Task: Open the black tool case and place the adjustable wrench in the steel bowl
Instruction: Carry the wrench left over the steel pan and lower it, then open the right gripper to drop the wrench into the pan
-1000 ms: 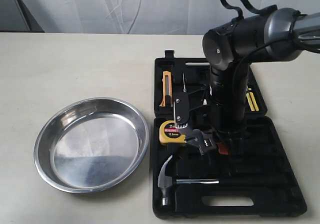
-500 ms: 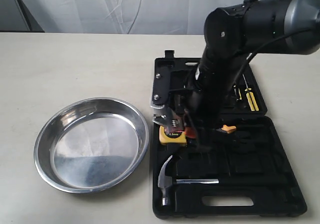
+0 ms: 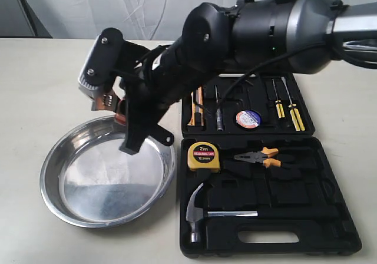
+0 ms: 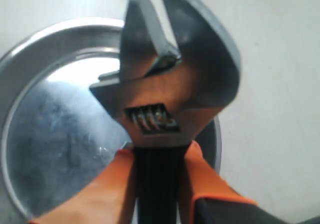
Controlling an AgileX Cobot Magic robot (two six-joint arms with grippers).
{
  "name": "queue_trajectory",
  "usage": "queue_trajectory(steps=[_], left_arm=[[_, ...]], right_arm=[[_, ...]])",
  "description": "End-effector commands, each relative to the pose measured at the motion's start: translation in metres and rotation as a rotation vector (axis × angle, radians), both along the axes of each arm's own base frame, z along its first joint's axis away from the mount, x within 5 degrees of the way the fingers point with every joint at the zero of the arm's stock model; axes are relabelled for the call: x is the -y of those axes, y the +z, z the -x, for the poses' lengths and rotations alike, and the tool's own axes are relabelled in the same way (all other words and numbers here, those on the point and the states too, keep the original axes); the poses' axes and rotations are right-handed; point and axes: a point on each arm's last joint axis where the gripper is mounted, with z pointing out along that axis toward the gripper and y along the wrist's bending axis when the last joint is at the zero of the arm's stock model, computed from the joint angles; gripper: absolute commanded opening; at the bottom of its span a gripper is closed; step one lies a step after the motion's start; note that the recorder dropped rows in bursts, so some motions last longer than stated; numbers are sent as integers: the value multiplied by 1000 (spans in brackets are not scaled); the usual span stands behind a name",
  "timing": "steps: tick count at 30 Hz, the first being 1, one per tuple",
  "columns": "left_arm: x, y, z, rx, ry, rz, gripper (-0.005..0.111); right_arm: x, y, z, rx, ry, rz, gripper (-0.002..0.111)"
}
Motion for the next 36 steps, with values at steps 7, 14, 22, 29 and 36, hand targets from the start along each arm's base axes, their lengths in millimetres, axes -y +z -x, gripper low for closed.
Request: queue_trajectory(steps=[7,14,22,29,36], left_arm=[[0,2,0,17,0,-3,0],[0,2,0,17,0,-3,0],[0,2,0,17,0,-3,0],[0,2,0,17,0,-3,0],[0,2,0,17,0,-3,0]], right_arm=[[-27,-23,-8,-91,-58,-69,0],[-29,-42,-8,-137,-60,-38,2],[-29,-44,-8,-142,-60,-35,47],[-29,-43,-7,-150,-55,-34,49],[-25,-15,-4,-164,-117,-107,28]])
